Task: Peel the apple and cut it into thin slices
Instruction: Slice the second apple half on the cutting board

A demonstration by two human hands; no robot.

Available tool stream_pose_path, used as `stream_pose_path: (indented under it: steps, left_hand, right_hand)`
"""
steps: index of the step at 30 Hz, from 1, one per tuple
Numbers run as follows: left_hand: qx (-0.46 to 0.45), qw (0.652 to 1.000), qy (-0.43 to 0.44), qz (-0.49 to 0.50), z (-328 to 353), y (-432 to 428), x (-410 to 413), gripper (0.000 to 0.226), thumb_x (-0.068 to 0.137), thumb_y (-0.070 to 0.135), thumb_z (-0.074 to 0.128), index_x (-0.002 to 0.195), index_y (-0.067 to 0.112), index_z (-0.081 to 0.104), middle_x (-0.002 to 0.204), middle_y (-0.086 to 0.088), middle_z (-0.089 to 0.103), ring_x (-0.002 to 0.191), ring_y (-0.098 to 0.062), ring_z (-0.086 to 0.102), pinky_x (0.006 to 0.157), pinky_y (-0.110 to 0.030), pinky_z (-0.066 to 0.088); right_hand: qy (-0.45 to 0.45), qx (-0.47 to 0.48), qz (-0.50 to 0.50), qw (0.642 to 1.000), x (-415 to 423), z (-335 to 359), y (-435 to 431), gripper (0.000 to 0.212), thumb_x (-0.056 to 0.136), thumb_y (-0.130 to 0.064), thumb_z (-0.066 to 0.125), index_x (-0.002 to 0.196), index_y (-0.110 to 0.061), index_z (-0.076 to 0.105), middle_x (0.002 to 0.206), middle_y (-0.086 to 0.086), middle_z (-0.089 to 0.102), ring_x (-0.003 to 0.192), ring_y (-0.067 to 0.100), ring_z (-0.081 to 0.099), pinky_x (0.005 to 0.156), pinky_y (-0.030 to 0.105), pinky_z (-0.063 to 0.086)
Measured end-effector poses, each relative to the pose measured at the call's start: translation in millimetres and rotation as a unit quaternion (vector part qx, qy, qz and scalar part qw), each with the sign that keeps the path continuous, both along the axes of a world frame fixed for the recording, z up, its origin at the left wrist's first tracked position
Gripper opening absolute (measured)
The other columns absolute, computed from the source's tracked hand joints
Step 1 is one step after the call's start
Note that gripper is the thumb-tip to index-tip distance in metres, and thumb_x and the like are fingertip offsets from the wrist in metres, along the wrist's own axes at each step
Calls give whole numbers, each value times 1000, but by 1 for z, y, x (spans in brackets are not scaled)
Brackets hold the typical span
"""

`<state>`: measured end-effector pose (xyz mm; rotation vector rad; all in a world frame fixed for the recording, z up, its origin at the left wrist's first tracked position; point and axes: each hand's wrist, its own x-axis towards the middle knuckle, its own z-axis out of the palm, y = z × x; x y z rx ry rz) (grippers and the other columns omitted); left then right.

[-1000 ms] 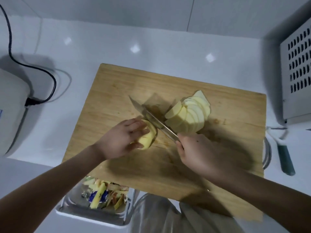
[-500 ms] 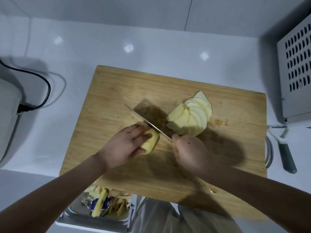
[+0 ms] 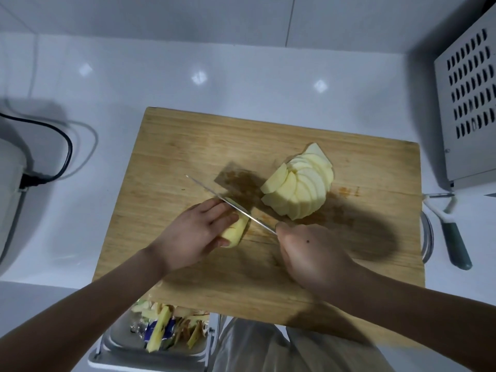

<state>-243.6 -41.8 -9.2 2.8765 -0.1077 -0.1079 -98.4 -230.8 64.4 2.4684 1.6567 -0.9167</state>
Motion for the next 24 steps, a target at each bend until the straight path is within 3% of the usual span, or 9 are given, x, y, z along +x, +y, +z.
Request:
stream_pose_path:
  steps: [3, 8, 14, 19, 24]
  left_hand:
    - [5, 1000, 5, 5, 1, 0, 0, 58, 73, 29, 76, 124, 6, 60, 131, -15, 56, 123, -33, 50, 91, -44, 53]
    - [7, 1000, -25, 7, 2, -2, 0, 57, 65, 27, 83, 115, 6, 65, 119, -15, 63, 113, -28, 50, 87, -40, 53]
    - [-5, 999, -37, 6, -4, -1, -4, 50, 79, 30, 66, 123, 8, 56, 125, -16, 59, 119, -27, 44, 93, -40, 49]
    - [-7, 999, -35, 7, -6, -1, -4, 48, 86, 37, 47, 125, 9, 52, 125, -13, 58, 121, -26, 44, 94, -38, 49]
    - [-11, 1000, -28, 10, -7, -3, -5, 48, 87, 36, 47, 127, 8, 52, 127, -12, 56, 123, -27, 45, 97, -39, 47]
  right_hand:
    - [8, -10, -5, 1000, 0, -3, 6, 14, 93, -8, 43, 105, -14, 48, 59, -8, 31, 47, 7, 29, 41, 23, 18]
    - [15, -13, -14, 1000, 0, -20, 21, 14, 91, -4, 42, 87, -16, 36, 58, -5, 32, 47, 12, 31, 40, 25, 18]
    - [33, 19, -43, 998, 10, -17, 11, 14, 97, -18, 37, 84, -18, 42, 60, -7, 39, 59, 17, 51, 48, 29, 34]
    - [19, 32, -4, 999, 4, 0, -2, 17, 99, -18, 35, 105, -15, 50, 61, -9, 37, 48, 6, 36, 42, 19, 23]
    - [7, 32, -7, 999, 3, -1, 2, 14, 98, -14, 36, 101, -14, 50, 58, -9, 34, 46, 5, 30, 41, 22, 17]
